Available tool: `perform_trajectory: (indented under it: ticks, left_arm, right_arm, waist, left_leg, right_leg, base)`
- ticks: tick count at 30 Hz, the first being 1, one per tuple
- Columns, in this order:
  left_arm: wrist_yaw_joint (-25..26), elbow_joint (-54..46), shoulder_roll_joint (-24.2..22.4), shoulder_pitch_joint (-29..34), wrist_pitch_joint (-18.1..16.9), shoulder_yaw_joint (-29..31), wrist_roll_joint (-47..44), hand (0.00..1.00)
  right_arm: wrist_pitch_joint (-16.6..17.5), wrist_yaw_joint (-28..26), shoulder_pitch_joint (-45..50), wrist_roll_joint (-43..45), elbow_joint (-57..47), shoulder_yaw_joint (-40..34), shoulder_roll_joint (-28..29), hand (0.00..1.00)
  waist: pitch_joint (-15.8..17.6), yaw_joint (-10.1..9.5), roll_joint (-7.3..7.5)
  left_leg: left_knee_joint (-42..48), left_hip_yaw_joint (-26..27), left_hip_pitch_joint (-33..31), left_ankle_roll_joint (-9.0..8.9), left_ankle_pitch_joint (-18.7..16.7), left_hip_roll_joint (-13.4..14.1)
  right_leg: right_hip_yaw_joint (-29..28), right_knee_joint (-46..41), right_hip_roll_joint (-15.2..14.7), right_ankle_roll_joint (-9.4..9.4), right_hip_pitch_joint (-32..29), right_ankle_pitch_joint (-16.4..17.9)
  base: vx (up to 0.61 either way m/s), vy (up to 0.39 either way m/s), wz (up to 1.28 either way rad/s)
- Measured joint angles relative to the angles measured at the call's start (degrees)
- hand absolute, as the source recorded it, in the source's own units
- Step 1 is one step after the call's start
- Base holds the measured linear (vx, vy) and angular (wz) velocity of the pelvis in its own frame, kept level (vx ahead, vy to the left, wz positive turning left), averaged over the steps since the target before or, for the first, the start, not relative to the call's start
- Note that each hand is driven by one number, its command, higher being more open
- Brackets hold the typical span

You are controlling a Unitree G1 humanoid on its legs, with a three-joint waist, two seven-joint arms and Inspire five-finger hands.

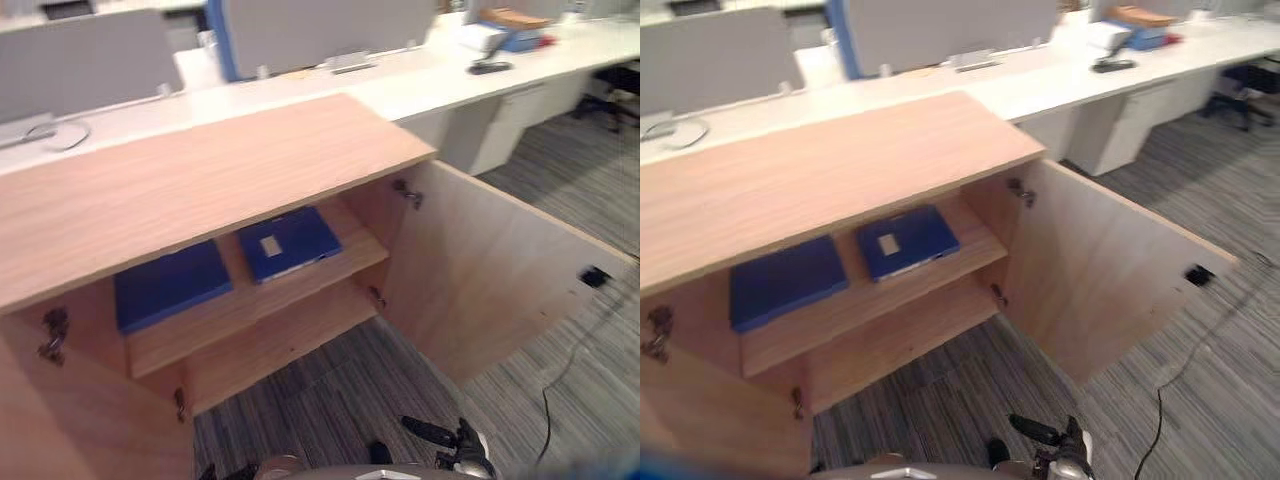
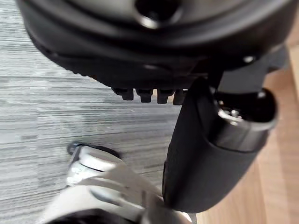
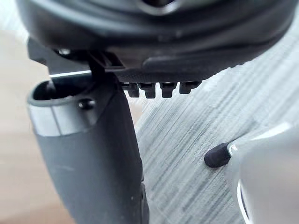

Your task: Walk over to the cabinet, pick up the folder, carry it to the office cabinet, place the folder inside the office cabinet, then close the office cabinet door

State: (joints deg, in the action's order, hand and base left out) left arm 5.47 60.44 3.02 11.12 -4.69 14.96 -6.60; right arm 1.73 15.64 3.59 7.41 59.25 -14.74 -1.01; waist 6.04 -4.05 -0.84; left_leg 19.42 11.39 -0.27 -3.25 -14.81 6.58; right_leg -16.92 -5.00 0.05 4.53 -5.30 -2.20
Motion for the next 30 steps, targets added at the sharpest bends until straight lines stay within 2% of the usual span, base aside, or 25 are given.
perform_trajectory:
  ticks: [4, 6, 9, 11, 14, 18, 19, 21, 24, 26, 30]
  left_arm:
    - [-0.2, 0.1, 0.3, -1.8, -0.3, 0.6, 2.6, 1.0]
    - [-0.2, 0.8, 0.4, -3.1, -0.2, 2.2, 2.7, 1.0]
    - [-0.3, 1.0, 0.6, -4.0, -0.3, 2.5, 2.6, 1.0]
    - [-0.4, 1.3, 0.3, -4.4, -0.2, 2.7, 2.6, 1.0]
    - [-0.4, 1.3, -2.0, -4.5, -0.2, 4.6, 2.5, 1.0]
    - [-0.5, 1.3, -3.1, -4.7, -0.2, 5.1, 2.2, 1.0]
    - [-0.5, 1.3, -4.0, -4.9, -0.1, 4.9, 2.1, 1.0]
    - [-0.8, 1.3, -3.9, -5.3, 0.1, 3.8, 2.3, 1.0]
    - [-0.9, 1.3, -2.8, -5.2, 0.3, -1.5, 2.9, 1.0]
    - [-1.2, 1.3, -1.6, -5.2, 0.5, -5.0, 2.8, 1.0]
    - [-2.3, 1.3, -0.7, -5.0, 0.6, -7.9, 2.8, 1.0]
  right_arm:
    - [0.0, -0.2, 1.9, 4.4, -0.1, -0.5, 0.2, 1.0]
    - [0.1, -0.2, 2.0, 6.3, -0.6, -1.3, 0.8, 1.0]
    - [0.4, -0.1, 2.8, 8.6, -1.1, -2.1, 1.2, 1.0]
    - [0.9, -0.1, 3.2, 8.7, -1.4, -2.1, 1.3, 1.0]
    - [0.9, -0.1, 4.2, 8.6, -3.1, -2.1, 0.4, 1.0]
    - [0.7, 0.1, 4.0, 8.5, -8.5, -3.1, 1.0, 1.0]
    - [0.7, 0.5, 4.0, 8.3, -13.0, -4.1, 1.2, 1.0]
    - [0.7, 1.3, 3.9, 8.1, -17.3, -4.5, 0.8, 1.0]
    - [1.0, 1.3, 2.4, 3.4, -22.6, -5.8, -0.7, 1.0]
    - [1.0, 1.2, 0.8, 1.3, -23.8, -7.9, -2.5, 1.0]
    - [1.0, 0.9, -3.3, -0.9, -24.0, -9.0, -6.9, 1.0]
  waist:
    - [-0.5, 1.01, 0.82]
    - [-0.4, 1.43, 1.08]
    - [-0.6, 1.67, 1.77]
    - [-1.1, 1.8, 2.06]
    - [-2.9, 1.73, 0.51]
    - [-3.5, 1.7, -0.08]
    - [-3.9, 1.82, -0.18]
    - [-4.2, 2.08, -0.3]
    - [-5.1, 2.72, -0.44]
    - [-5.1, 3.23, -0.44]
    - [-4.8, 4.08, -0.78]
  left_leg:
    - [-2.7, 9.0, 4.9, 0.19, 0.1, 0.1]
    - [-3.3, 14.3, 7.3, 0.66, 0.4, 0.5]
    - [-3.3, 16.4, 10.3, -0.11, -0.1, 1.7]
    - [-3.6, 16.4, 11.5, -1.44, -0.4, 2.2]
    - [-6.5, 16.5, 12.0, -3.03, 0.7, 3.5]
    - [-10.2, 16.5, 12.2, -3.7, 2.3, 4.2]
    - [-11.7, 16.4, 12.1, -4.1, 3.0, 4.3]
    - [-12.5, 15.8, 12.1, -3.86, 3.7, 4.2]
    - [-13.9, 11.2, 11.8, -3.29, 4.1, 4.0]
    - [-14.1, 9.6, 11.6, -2.93, 4.3, 3.7]
    - [-13.9, 7.0, 11.9, -1.9, 5.0, 2.9]
  right_leg:
    - [-0.1, -1.2, -1.0, -0.91, -1.5, -0.5]
    - [8.6, -4.8, -3.9, -2.35, -3.9, -0.8]
    - [18.7, -9.3, -7.0, -2.78, -4.2, -0.9]
    - [19.9, -10.4, -6.5, -2.27, -3.9, -0.8]
    - [20.3, -9.6, -4.7, -2.22, -4.2, -0.4]
    - [20.2, -6.5, -2.5, -2.82, -4.4, -1.3]
    - [20.2, -4.8, -1.8, -3.07, -4.3, -2.0]
    - [20.3, -3.5, -1.5, -3.03, -3.9, -2.5]
    - [20.4, -0.4, -0.7, -2.91, -3.1, -3.6]
    - [21.1, 1.4, -0.9, -2.67, -1.8, -4.1]
    - [21.3, 2.3, -1.7, -2.55, -0.4, -4.4]
  base:
    - [-0.05, 0.087, -1.2]
    - [0.01, 0.055, -1.13]
    - [0.09, -0.027, -0.49]
    - [0.15, -0.088, -0.03]
    - [0.17, -0.101, 0.0]
    - [0.1, -0.061, -0.14]
    - [0.08, -0.014, -0.08]
    - [0.09, 0.003, -0.02]
    - [0.06, 0.008, 0.0]
    - [0.05, 0.039, 0.19]
    - [0.03, 0.041, 0.11]
